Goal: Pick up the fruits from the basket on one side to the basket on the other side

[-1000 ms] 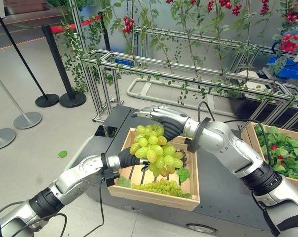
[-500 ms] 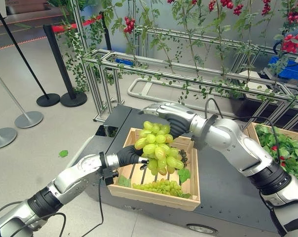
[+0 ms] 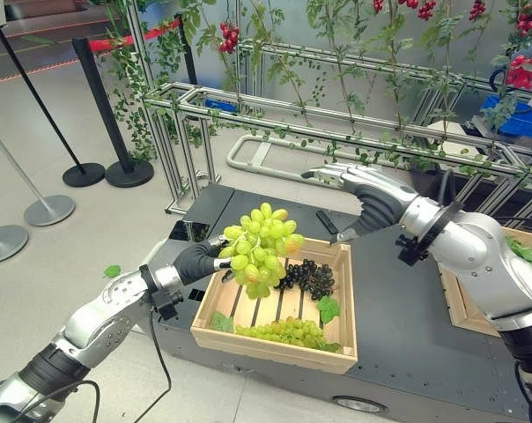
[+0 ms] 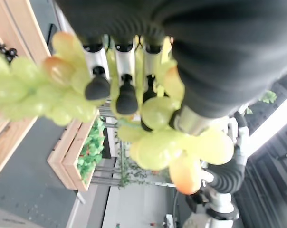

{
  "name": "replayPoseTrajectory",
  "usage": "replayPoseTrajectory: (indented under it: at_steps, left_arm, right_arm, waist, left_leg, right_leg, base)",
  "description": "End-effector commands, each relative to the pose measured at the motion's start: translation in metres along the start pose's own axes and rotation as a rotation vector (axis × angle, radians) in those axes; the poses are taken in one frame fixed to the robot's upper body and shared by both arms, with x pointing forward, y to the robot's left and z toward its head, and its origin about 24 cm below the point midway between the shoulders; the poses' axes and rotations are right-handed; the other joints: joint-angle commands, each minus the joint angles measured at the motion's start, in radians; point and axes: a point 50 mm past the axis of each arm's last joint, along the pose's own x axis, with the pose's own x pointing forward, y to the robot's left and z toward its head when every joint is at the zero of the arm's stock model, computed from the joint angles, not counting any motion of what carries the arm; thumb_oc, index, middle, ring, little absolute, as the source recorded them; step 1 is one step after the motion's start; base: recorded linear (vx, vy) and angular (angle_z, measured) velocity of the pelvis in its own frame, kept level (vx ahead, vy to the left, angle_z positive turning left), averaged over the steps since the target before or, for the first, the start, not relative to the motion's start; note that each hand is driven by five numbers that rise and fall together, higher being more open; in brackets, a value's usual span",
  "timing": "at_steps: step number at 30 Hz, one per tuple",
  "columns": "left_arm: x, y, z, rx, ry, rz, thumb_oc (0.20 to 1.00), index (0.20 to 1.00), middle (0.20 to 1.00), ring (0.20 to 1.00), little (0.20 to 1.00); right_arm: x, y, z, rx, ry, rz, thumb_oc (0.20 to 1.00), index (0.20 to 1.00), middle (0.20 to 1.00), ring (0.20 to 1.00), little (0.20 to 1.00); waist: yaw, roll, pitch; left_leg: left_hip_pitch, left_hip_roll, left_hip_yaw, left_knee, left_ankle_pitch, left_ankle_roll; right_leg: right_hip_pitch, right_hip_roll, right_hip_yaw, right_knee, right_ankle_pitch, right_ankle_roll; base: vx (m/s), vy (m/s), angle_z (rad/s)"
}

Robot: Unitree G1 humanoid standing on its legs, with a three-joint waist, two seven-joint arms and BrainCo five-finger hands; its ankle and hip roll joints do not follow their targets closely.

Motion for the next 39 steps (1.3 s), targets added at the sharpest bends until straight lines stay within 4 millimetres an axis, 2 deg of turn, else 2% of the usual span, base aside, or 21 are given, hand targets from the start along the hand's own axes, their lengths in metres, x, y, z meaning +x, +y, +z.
replayPoseTrajectory:
  at_steps: [1, 8, 15, 20, 22, 23, 25, 29, 31, 32, 35, 38, 39]
  left_arm:
    - [0.003, 0.007, 0.036, 0.046, -0.209, 0.010, 0.200, 0.200, 0.200, 0.200, 0.200]
    - [0.004, 0.006, 0.034, 0.025, -0.219, 0.016, 0.200, 0.200, 0.200, 0.200, 0.200]
    - [-0.003, 0.009, 0.032, 0.009, -0.246, 0.064, 0.200, 0.200, 0.200, 0.200, 0.200]
    - [-0.020, 0.019, 0.031, -0.012, -0.291, 0.166, 0.200, 0.200, 0.200, 0.200, 0.200]
    - [-0.024, 0.020, 0.030, -0.020, -0.299, 0.185, 0.200, 0.200, 0.200, 0.200, 0.200]
    - [-0.036, 0.025, 0.029, -0.029, -0.326, 0.242, 0.200, 0.200, 0.200, 0.200, 0.200]
    - [-0.048, 0.026, 0.028, -0.046, -0.355, 0.290, 0.200, 0.200, 0.200, 0.200, 0.200]
    - [-0.067, 0.030, 0.019, -0.072, -0.377, 0.378, 0.200, 0.200, 0.200, 0.200, 0.200]
    - [-0.077, 0.032, 0.013, -0.082, -0.390, 0.444, 0.200, 0.200, 0.200, 0.200, 0.200]
    - [-0.078, 0.032, 0.013, -0.081, -0.389, 0.444, 0.200, 0.200, 0.200, 0.200, 0.200]
    - [-0.088, 0.034, 0.007, -0.086, -0.410, 0.529, 0.200, 0.200, 0.200, 0.200, 0.200]
    - [-0.091, 0.034, 0.007, -0.079, -0.417, 0.553, 0.200, 0.200, 0.200, 0.200, 0.200]
    - [-0.099, 0.034, 0.009, -0.057, -0.447, 0.598, 0.200, 0.200, 0.200, 0.200, 0.200]
  right_arm:
    - [-0.009, -0.021, -0.002, -0.045, 0.006, -0.092, 1.000, 1.000, 1.000, 1.000, 1.000]
    - [-0.017, -0.023, -0.010, -0.075, 0.058, -0.124, 1.000, 1.000, 1.000, 1.000, 1.000]
    - [-0.030, -0.019, -0.023, -0.034, 0.133, -0.191, 1.000, 1.000, 1.000, 1.000, 1.000]
    - [-0.056, -0.004, -0.050, 0.065, 0.286, -0.296, 1.000, 1.000, 1.000, 1.000, 1.000]
    - [-0.061, -0.001, -0.054, 0.081, 0.311, -0.313, 1.000, 1.000, 1.000, 1.000, 1.000]
    - [-0.077, 0.009, -0.066, 0.111, 0.397, -0.363, 1.000, 1.000, 1.000, 1.000, 1.000]
    - [-0.089, 0.017, -0.070, 0.139, 0.444, -0.428, 1.000, 1.000, 1.000, 1.000, 1.000]
    - [-0.113, 0.041, -0.081, 0.351, 0.522, -0.621, 1.000, 1.000, 1.000, 1.000, 1.000]
    - [-0.122, 0.066, -0.085, 0.595, 0.526, -0.781, 1.000, 1.000, 1.000, 1.000, 1.000]
    - [-0.122, 0.066, -0.085, 0.598, 0.525, -0.781, 1.000, 1.000, 1.000, 1.000, 1.000]
    - [-0.120, 0.099, -0.079, 0.910, 0.463, -0.906, 1.000, 1.000, 1.000, 1.000, 1.000]
    - [-0.119, 0.105, -0.076, 0.957, 0.451, -0.891, 1.000, 1.000, 1.000, 1.000, 1.000]
    - [-0.117, 0.112, -0.072, 1.001, 0.441, -0.859, 1.000, 1.000, 1.000, 1.000, 1.000]
  waist:
    - [0.002, 0.002, -0.062]
    - [-0.002, 0.002, -0.065]
    - [-0.004, 0.003, -0.063]
    - [-0.007, 0.009, -0.056]
    - [-0.007, 0.009, -0.057]
    - [-0.010, 0.014, -0.055]
    - [-0.011, 0.019, -0.054]
    - [-0.019, 0.030, -0.054]
    - [-0.024, 0.039, -0.051]
    - [-0.025, 0.038, -0.052]
    - [-0.031, 0.046, -0.051]
    - [-0.032, 0.046, -0.049]
    - [-0.031, 0.051, -0.047]
  left_leg:
    - [0.003, -0.003, -0.041, 0.079, -0.126, 0.019]
    - [0.006, -0.002, -0.039, 0.078, -0.128, 0.019]
    - [0.009, -0.002, -0.038, 0.078, -0.131, 0.021]
    - [0.009, 0.000, -0.039, 0.080, -0.133, 0.023]
    - [0.010, -0.001, -0.038, 0.080, -0.134, 0.023]
    - [0.010, -0.001, -0.038, 0.081, -0.137, 0.024]
    - [0.011, -0.001, -0.037, 0.081, -0.138, 0.024]
    - [0.015, -0.001, -0.034, 0.080, -0.140, 0.025]
    - [0.022, 0.001, -0.030, 0.080, -0.147, 0.024]
    - [0.019, 0.000, -0.030, 0.080, -0.143, 0.025]
    - [0.019, 0.001, -0.026, 0.082, -0.143, 0.024]
    - [0.019, 0.002, -0.024, 0.083, -0.143, 0.023]
    - [0.020, 0.002, -0.020, 0.085, -0.144, 0.022]
  right_leg:
    - [-0.061, -0.036, -0.032, 0.135, -0.064, 0.049]
    - [-0.061, -0.034, -0.025, 0.134, -0.066, 0.048]
    - [-0.061, -0.033, -0.024, 0.136, -0.069, 0.048]
    - [-0.063, -0.033, -0.020, 0.138, -0.073, 0.046]
    - [-0.062, -0.033, -0.019, 0.137, -0.074, 0.046]
    - [-0.061, -0.032, -0.019, 0.139, -0.077, 0.044]
    - [-0.062, -0.032, -0.018, 0.138, -0.079, 0.044]
    - [-0.060, -0.030, -0.015, 0.136, -0.083, 0.042]
    - [-0.056, -0.028, -0.008, 0.139, -0.091, 0.039]
    - [-0.059, -0.029, -0.009, 0.137, -0.087, 0.039]
    - [-0.062, -0.029, -0.006, 0.138, -0.088, 0.035]
    - [-0.063, -0.028, -0.004, 0.138, -0.088, 0.035]
    - [-0.063, -0.028, -0.001, 0.136, -0.087, 0.033]
  base:
    - [0.00, 0.000, 0.00]
    - [0.00, 0.000, 0.00]
    - [0.00, 0.000, 0.00]
    - [0.00, 0.000, 0.00]
    - [0.00, 0.000, 0.00]
    - [0.00, 0.000, 0.00]
    - [0.00, 0.000, 0.00]
    - [0.00, 0.000, 0.00]
    - [0.00, 0.000, 0.00]
    - [0.00, 0.000, 0.00]
    - [0.00, 0.000, 0.00]
    - [-0.01, -0.002, -0.03]
    - [0.00, 0.000, 0.00]
